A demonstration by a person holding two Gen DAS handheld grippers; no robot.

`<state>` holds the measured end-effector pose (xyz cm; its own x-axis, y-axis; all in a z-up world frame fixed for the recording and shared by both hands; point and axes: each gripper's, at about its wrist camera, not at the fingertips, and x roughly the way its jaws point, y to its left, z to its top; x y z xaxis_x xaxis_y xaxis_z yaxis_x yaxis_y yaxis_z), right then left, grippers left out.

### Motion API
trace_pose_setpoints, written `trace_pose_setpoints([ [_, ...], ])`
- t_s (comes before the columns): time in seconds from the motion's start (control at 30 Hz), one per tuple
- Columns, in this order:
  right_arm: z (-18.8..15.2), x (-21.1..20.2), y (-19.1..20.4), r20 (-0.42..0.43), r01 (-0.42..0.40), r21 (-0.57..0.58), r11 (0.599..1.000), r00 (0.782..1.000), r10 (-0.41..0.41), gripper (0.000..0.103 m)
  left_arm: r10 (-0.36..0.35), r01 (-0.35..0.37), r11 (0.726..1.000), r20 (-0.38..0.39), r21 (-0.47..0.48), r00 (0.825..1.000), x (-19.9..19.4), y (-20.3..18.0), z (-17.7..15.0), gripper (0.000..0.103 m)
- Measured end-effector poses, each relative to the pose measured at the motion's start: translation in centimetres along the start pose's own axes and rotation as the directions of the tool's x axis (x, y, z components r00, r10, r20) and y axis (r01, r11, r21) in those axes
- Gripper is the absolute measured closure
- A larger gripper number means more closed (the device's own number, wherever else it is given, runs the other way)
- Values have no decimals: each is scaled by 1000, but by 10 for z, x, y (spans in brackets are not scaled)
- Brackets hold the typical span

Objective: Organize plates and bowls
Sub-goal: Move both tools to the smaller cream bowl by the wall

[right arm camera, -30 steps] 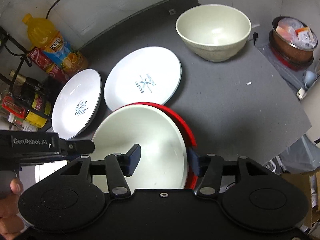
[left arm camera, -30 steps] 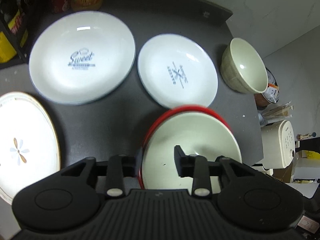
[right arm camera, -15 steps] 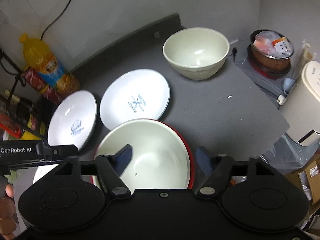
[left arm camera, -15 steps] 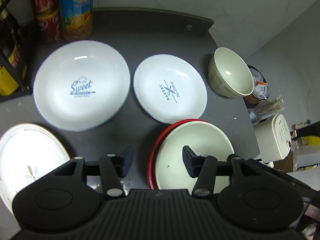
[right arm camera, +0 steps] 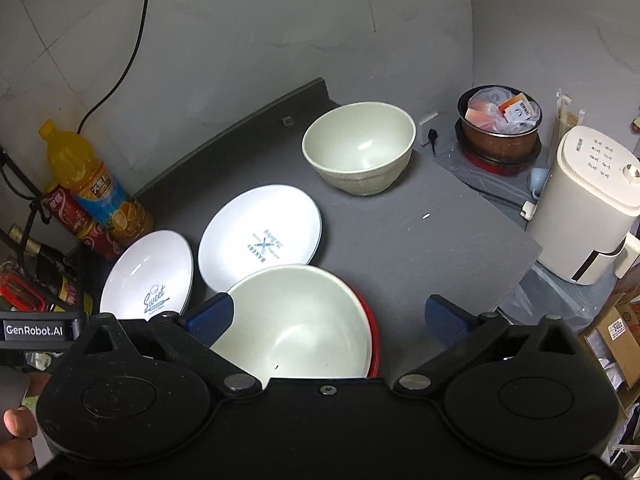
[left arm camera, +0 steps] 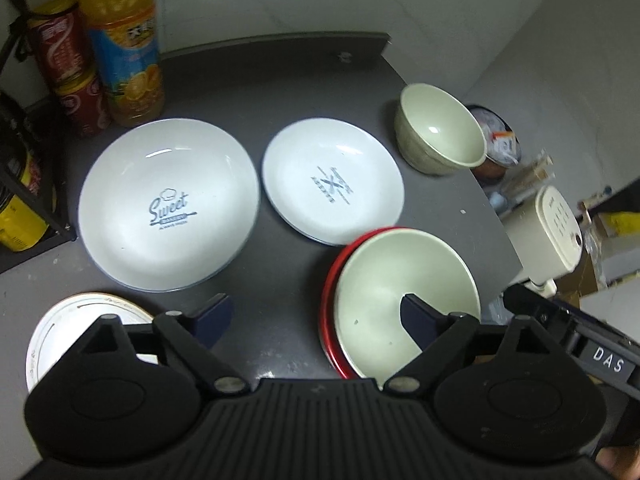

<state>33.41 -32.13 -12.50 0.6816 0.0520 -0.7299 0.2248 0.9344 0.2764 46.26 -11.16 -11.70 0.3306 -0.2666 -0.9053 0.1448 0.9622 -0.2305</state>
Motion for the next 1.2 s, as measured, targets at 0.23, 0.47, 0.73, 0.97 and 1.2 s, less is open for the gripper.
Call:
trace_pose_setpoints([
  [0.23,16,14,-7,3,-18,-11,1000,1000,18,0,44,-44,999,19,-5,999,2,-5,10,12],
  [0.47,49,32,-22,-4,-60,-64,996,998,60,0,75,-72,996,61,-49,995,13,-20,37,1],
  [0.73,95,63,-52,-35,-91,-113,989,996,87,0,71,-63,990,61,-129,996,40,-47,73,0],
  [0.97,120,91,-72,-64,-118,-137,983,992,110,0,80,-71,982,48,-174,996,64,-68,98,0],
  [1.2,139,117,-85,-81,-119,-144,982,991,108,0,86,-78,966,21,-245,996,94,-78,113,1],
])
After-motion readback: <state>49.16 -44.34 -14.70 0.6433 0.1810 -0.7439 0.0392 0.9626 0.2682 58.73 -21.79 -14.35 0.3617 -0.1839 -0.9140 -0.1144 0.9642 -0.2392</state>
